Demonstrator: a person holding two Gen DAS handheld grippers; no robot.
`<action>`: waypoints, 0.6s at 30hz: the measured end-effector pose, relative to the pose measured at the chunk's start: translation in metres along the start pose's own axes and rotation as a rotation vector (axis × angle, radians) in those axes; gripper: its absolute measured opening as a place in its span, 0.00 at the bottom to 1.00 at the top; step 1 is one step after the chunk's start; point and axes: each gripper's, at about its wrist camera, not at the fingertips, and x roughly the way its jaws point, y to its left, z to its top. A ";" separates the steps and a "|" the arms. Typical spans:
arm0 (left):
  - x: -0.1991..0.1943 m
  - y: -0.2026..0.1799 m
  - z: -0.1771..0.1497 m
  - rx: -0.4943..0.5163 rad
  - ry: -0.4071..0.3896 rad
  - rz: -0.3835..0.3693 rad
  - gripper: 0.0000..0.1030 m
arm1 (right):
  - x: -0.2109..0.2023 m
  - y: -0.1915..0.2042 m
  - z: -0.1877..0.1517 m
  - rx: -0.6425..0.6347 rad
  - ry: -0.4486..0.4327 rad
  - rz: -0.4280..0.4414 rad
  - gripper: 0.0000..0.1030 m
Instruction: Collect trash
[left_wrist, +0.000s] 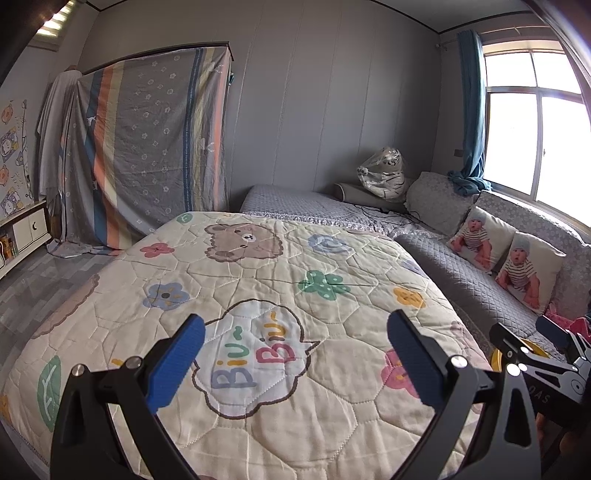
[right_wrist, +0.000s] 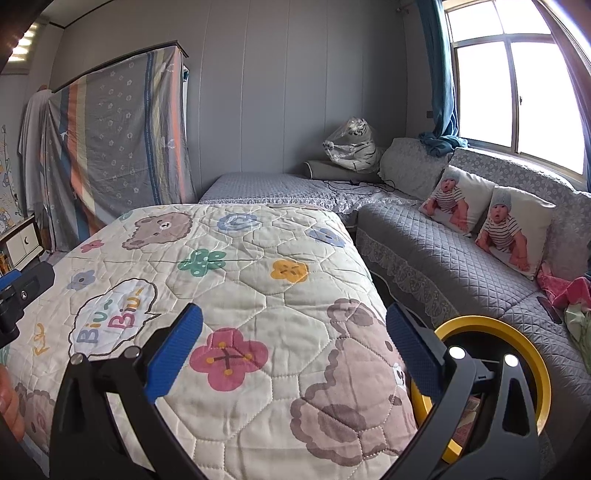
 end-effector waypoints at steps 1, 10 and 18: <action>0.000 0.000 0.000 -0.002 0.002 -0.002 0.93 | 0.000 0.000 0.000 0.000 0.000 -0.001 0.92; 0.001 0.001 -0.001 -0.001 0.005 0.001 0.93 | 0.003 0.000 -0.002 0.002 0.011 0.003 0.92; 0.003 0.001 -0.002 -0.004 0.014 -0.004 0.93 | 0.006 0.000 -0.002 0.007 0.018 0.000 0.92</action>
